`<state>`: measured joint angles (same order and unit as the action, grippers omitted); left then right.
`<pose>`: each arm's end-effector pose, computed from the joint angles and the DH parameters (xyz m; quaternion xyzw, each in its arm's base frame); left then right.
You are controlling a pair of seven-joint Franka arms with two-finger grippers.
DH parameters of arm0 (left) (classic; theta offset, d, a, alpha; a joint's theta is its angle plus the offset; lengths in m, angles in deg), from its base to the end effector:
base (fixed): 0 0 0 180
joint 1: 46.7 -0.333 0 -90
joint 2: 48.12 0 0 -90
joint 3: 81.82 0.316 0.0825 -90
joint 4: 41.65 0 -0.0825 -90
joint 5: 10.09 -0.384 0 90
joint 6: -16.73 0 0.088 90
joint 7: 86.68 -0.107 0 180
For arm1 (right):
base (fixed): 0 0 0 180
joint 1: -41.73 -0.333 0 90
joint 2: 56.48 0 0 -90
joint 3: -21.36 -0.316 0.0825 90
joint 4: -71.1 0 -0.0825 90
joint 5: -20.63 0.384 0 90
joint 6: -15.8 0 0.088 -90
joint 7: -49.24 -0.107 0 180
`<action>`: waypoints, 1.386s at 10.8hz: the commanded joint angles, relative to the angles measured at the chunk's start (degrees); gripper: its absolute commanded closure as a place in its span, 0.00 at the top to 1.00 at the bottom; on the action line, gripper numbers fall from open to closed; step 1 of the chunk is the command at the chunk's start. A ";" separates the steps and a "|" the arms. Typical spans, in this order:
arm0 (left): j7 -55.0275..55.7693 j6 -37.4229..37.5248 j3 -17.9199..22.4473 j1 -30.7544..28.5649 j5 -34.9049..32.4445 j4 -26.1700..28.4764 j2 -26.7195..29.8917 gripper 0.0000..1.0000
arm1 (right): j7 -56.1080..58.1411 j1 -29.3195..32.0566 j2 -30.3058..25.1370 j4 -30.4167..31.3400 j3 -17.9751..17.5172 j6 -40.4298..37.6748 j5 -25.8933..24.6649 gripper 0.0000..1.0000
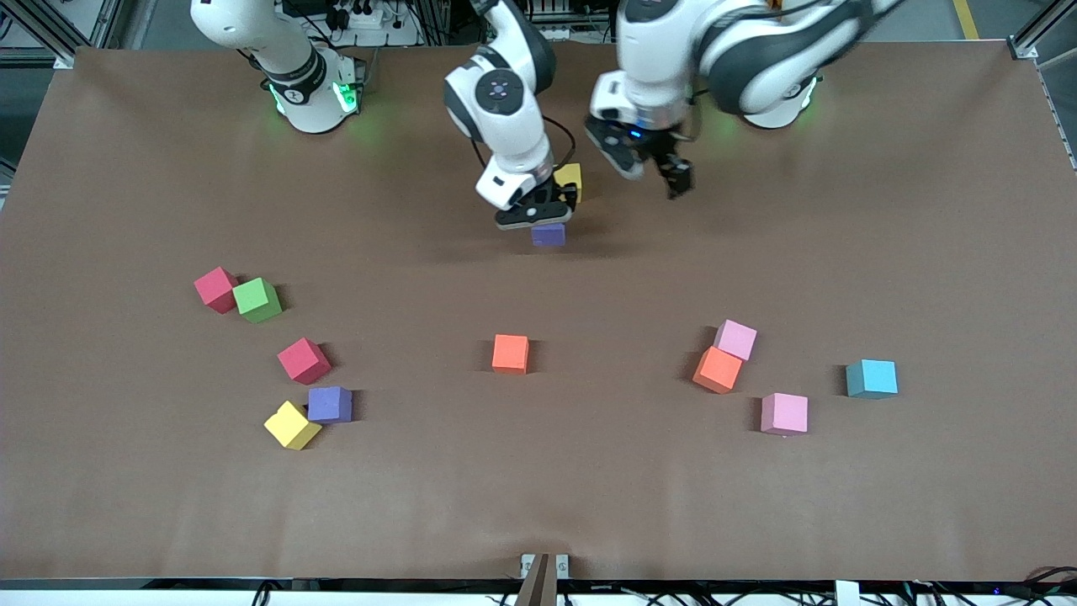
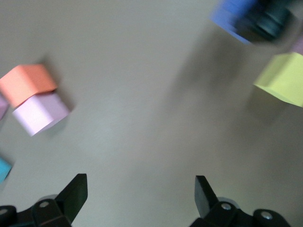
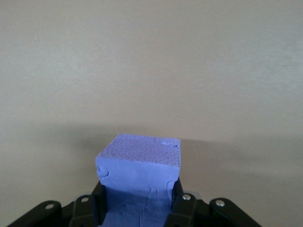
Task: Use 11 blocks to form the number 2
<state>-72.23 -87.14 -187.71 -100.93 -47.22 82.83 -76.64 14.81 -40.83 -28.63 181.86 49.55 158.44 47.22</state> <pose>0.3694 -0.3333 0.4187 -0.8859 0.4533 0.0213 0.0966 0.3573 0.5254 0.2733 -0.9956 -0.0307 -0.0243 0.0846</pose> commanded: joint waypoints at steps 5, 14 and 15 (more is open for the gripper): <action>-1.08 1.66 19.11 -0.70 1.28 -14.96 -0.40 1.00 | 2.43 -0.40 8.63 -8.09 -0.76 -8.58 0.75 0.35; -1.79 -9.06 38.36 12.46 0.84 -16.64 -2.86 1.00 | 4.02 -1.98 8.72 -5.73 -2.43 -4.92 8.84 0.36; -1.79 -10.64 41.08 15.36 0.84 -16.73 -2.95 1.00 | 4.19 -2.24 8.72 -5.12 -2.43 -4.22 8.84 0.35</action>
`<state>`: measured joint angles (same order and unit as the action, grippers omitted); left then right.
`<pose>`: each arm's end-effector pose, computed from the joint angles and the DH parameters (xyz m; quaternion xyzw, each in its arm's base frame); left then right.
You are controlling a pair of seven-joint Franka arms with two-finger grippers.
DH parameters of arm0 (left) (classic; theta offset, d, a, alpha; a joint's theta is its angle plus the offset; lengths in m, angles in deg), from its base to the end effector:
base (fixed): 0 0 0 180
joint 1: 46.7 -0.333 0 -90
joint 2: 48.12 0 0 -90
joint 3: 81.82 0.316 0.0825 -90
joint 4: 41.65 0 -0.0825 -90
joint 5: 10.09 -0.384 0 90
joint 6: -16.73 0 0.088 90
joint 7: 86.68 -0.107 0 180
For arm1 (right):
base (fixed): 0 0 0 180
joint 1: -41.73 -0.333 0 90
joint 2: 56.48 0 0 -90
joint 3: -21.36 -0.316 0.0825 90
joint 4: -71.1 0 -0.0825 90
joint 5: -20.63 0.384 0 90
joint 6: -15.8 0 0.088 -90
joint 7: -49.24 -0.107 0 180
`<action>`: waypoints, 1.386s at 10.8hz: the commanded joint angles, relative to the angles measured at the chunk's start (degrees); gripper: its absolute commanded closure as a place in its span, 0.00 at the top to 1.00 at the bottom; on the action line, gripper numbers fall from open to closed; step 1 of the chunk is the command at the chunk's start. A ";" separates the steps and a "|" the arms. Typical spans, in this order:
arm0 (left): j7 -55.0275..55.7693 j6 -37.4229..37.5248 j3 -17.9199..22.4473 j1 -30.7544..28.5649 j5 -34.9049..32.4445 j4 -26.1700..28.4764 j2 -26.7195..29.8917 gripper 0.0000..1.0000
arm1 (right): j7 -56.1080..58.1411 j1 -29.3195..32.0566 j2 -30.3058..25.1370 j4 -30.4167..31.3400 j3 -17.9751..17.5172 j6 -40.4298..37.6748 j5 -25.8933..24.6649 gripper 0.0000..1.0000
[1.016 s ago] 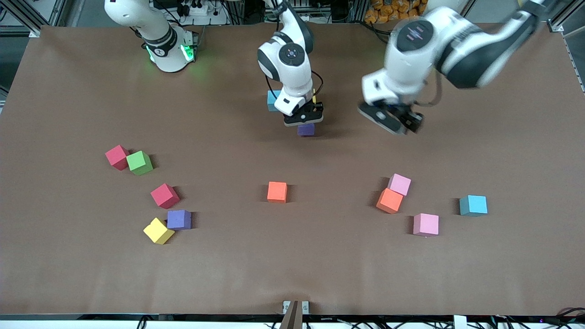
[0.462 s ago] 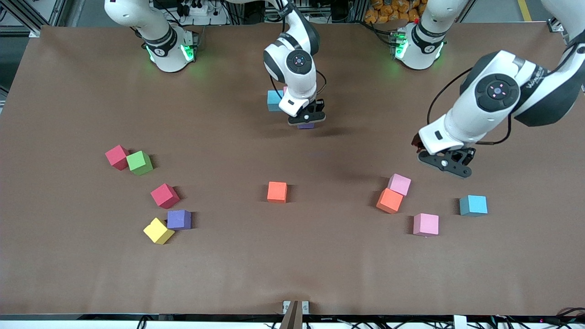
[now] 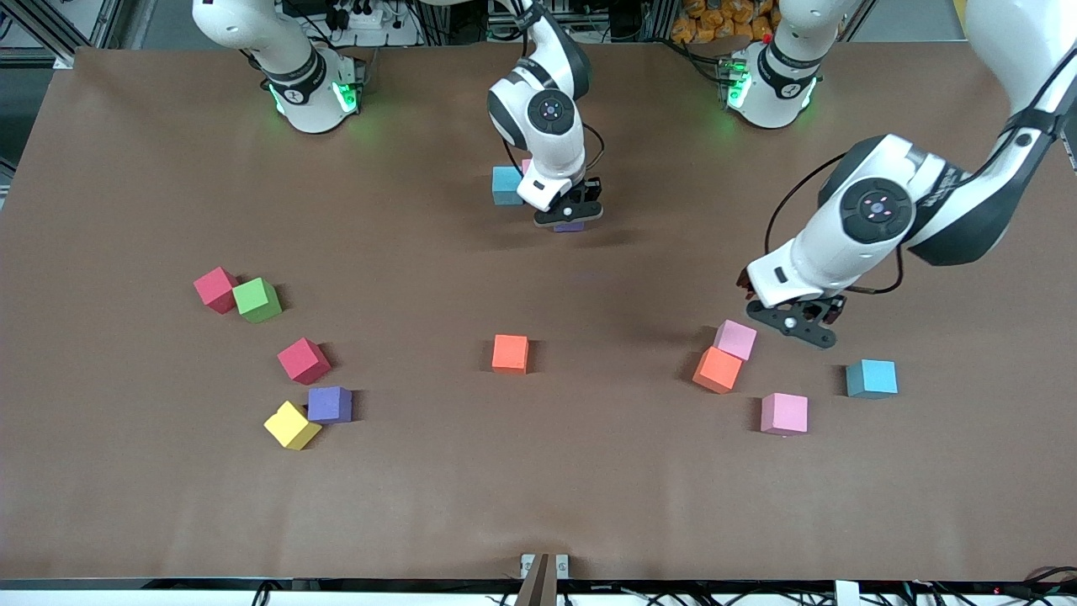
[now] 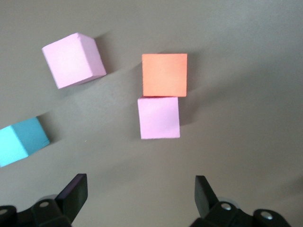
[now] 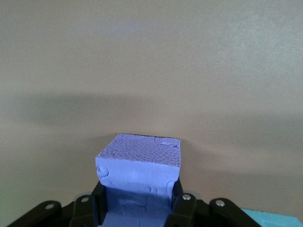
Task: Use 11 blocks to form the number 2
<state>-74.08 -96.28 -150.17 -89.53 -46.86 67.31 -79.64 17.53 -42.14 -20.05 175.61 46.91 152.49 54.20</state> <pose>0.5753 -0.1723 0.3582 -0.9695 0.2404 0.0217 0.0421 0.3191 0.5643 0.2137 -0.9958 -0.0567 0.0412 0.0587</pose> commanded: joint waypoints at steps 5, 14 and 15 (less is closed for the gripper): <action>-0.03 -5.29 10.16 11.10 0.13 -3.66 -2.83 1.00 | 3.14 -1.12 0.05 2.28 0.21 1.74 1.85 0.36; 0.24 -10.65 22.63 23.49 -5.76 -7.71 -6.98 1.00 | 2.62 -0.95 -0.83 2.64 0.30 0.68 1.94 1.00; 0.15 -10.65 23.16 23.41 -6.02 -7.80 -7.76 1.00 | 2.27 -0.68 -1.36 2.29 0.38 -0.36 2.03 1.00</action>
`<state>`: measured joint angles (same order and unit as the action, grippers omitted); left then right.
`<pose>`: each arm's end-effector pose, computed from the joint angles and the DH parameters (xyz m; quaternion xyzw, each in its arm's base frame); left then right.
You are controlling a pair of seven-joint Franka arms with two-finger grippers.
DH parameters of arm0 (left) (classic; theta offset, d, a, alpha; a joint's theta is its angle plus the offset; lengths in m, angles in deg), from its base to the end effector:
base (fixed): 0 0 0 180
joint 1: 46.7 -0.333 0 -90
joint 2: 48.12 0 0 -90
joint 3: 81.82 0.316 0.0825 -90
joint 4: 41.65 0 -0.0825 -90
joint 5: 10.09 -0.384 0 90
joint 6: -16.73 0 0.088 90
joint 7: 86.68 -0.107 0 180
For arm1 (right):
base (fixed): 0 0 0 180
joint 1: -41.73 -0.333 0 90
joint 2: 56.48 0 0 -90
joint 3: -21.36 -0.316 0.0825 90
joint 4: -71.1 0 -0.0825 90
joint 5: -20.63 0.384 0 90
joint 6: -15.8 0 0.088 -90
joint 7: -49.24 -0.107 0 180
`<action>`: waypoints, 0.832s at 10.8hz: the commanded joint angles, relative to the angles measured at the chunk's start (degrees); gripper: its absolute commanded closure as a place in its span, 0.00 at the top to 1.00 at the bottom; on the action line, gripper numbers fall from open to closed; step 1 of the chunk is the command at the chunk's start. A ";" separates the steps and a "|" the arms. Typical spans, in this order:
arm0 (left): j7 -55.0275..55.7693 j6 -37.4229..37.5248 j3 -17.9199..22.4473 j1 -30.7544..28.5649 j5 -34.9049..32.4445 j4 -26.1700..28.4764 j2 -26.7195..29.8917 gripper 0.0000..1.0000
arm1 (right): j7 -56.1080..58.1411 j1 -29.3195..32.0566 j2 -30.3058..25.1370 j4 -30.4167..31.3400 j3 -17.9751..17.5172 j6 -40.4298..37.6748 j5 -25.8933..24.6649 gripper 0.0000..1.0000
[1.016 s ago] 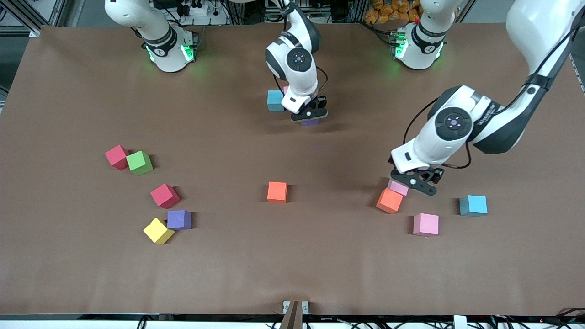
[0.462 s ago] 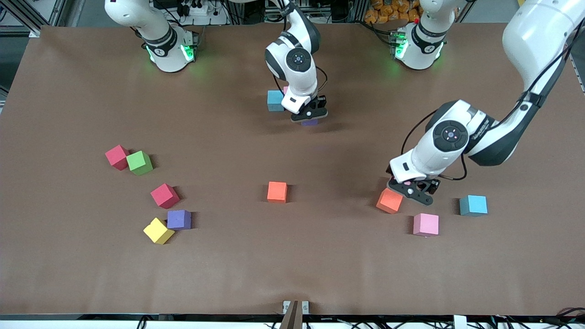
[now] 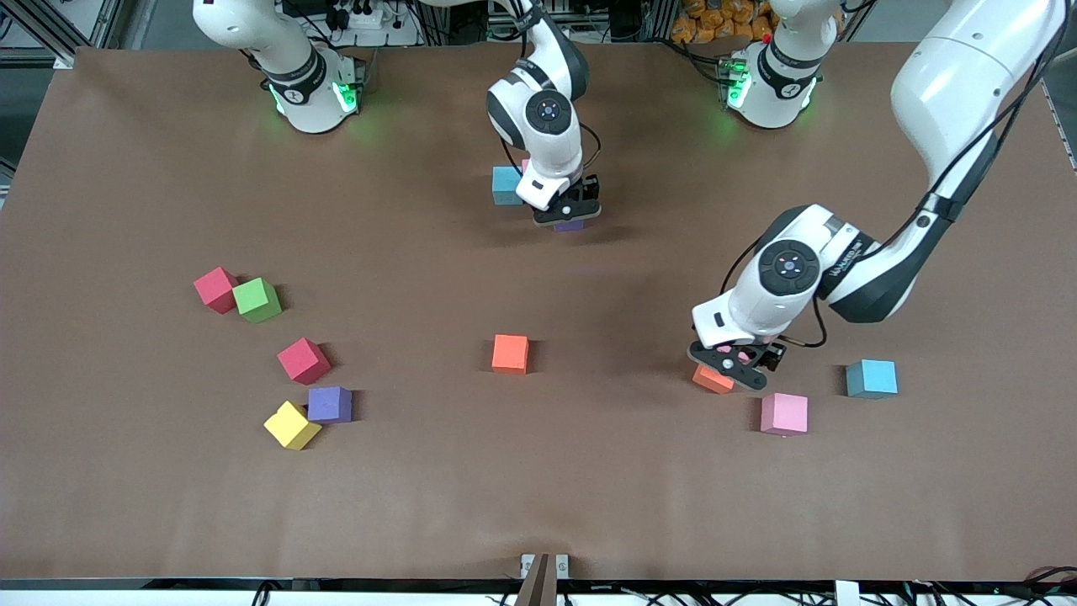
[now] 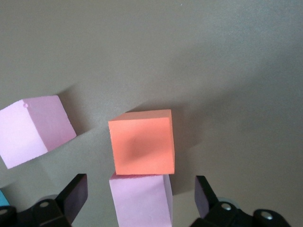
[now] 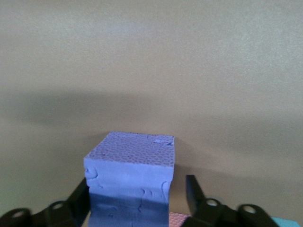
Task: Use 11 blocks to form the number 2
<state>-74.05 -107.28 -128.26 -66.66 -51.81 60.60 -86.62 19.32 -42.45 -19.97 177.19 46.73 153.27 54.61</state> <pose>0.6105 -0.2206 0.2663 -0.9577 0.2818 -0.0114 0.0576 0.3138 0.5577 0.2030 -0.9952 -0.0687 0.0440 0.0531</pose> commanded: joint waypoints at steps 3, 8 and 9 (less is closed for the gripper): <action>0.03 -2.38 1.52 0.10 -0.82 -1.53 -2.46 1.00 | -1.11 0.78 -3.71 0.35 0.91 -1.50 5.21 1.00; -0.05 -3.95 2.40 -0.25 1.73 -1.62 -3.60 1.00 | -1.20 2.89 -6.54 -1.31 7.41 -3.08 5.14 1.00; -0.06 -4.31 2.66 -0.17 1.82 -1.62 -3.95 1.00 | -1.20 2.72 -5.93 -2.45 8.20 -2.99 3.57 1.00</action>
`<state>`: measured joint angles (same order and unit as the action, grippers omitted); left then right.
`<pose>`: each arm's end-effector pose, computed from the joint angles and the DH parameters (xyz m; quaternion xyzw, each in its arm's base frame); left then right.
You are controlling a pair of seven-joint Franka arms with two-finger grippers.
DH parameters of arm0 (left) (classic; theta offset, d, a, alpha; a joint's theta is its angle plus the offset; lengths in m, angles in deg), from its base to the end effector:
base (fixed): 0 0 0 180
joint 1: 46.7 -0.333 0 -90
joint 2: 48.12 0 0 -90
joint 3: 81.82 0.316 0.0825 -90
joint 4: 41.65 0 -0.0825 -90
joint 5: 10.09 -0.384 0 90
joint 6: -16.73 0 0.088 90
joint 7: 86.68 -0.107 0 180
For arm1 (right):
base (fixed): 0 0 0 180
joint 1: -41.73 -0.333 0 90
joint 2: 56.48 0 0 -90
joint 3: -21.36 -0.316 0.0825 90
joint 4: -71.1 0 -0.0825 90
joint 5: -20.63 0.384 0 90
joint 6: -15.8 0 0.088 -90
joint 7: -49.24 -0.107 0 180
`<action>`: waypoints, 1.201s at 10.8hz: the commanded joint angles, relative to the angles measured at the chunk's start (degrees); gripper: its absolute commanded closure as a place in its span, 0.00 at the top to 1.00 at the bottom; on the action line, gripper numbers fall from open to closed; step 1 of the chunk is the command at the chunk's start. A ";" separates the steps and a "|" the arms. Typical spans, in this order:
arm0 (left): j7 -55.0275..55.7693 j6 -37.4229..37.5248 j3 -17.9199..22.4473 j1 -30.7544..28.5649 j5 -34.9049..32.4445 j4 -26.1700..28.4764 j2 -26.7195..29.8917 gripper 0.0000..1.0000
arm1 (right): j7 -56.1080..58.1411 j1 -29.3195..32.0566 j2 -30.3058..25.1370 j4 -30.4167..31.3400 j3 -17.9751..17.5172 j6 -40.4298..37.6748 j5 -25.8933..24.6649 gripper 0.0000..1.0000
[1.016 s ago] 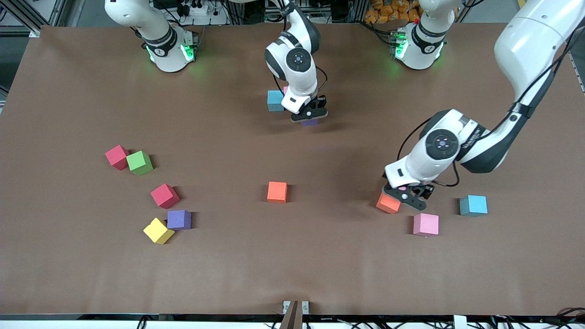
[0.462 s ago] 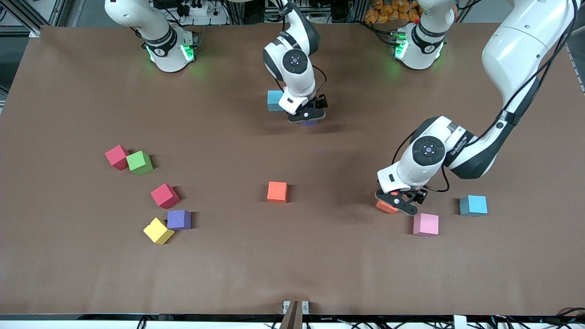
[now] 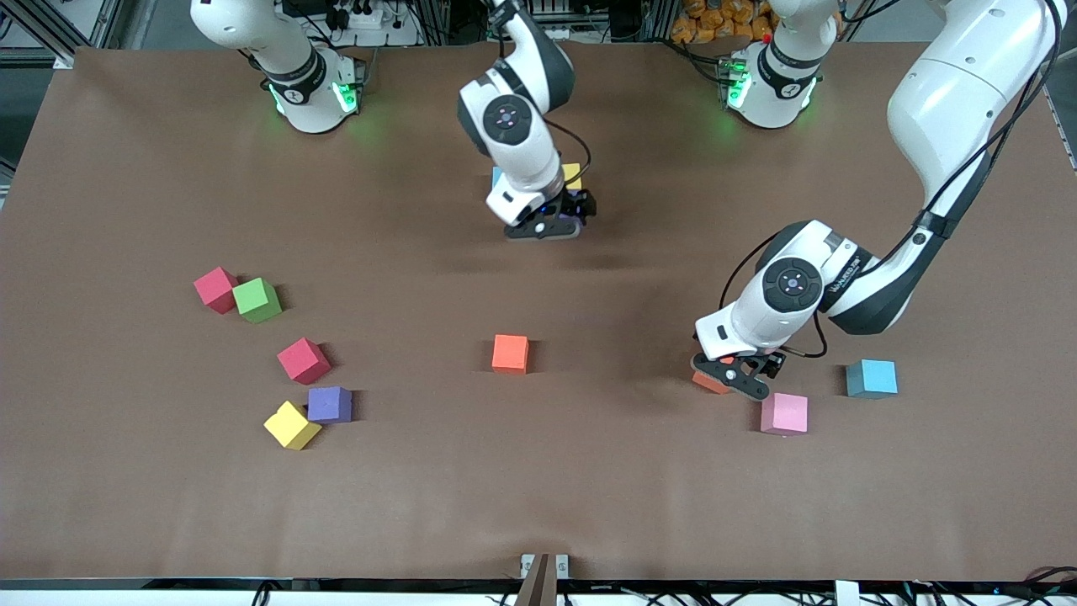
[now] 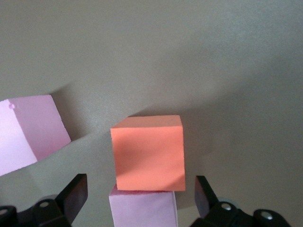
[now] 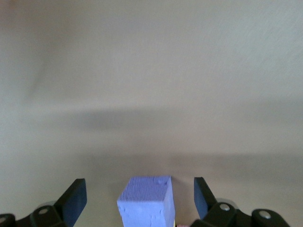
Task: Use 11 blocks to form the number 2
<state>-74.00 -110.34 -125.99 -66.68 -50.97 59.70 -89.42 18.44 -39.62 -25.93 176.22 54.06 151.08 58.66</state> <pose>0.6218 -0.2045 0.2415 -0.9645 0.2614 -0.0111 0.0357 0.4024 0.5146 0.2871 -0.9922 0.0320 0.0226 0.1183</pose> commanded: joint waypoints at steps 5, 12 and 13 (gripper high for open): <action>-0.02 -2.40 0.49 0.03 3.71 -0.89 -2.04 1.00 | -0.32 2.78 0.12 -3.34 4.20 -0.37 -13.16 1.00; 0.07 -3.01 0.67 0.02 3.97 -0.98 -2.91 1.00 | 9.17 11.28 1.70 -8.51 4.48 -3.00 -9.14 1.00; 0.07 -3.01 0.67 0.20 3.97 -0.98 -3.18 1.00 | 9.00 11.92 3.88 -10.18 4.39 -2.92 -6.59 1.00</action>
<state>-73.92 -112.80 -125.49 -66.90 -48.07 59.33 -92.05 26.51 -29.93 -25.40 169.77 59.13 148.49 48.78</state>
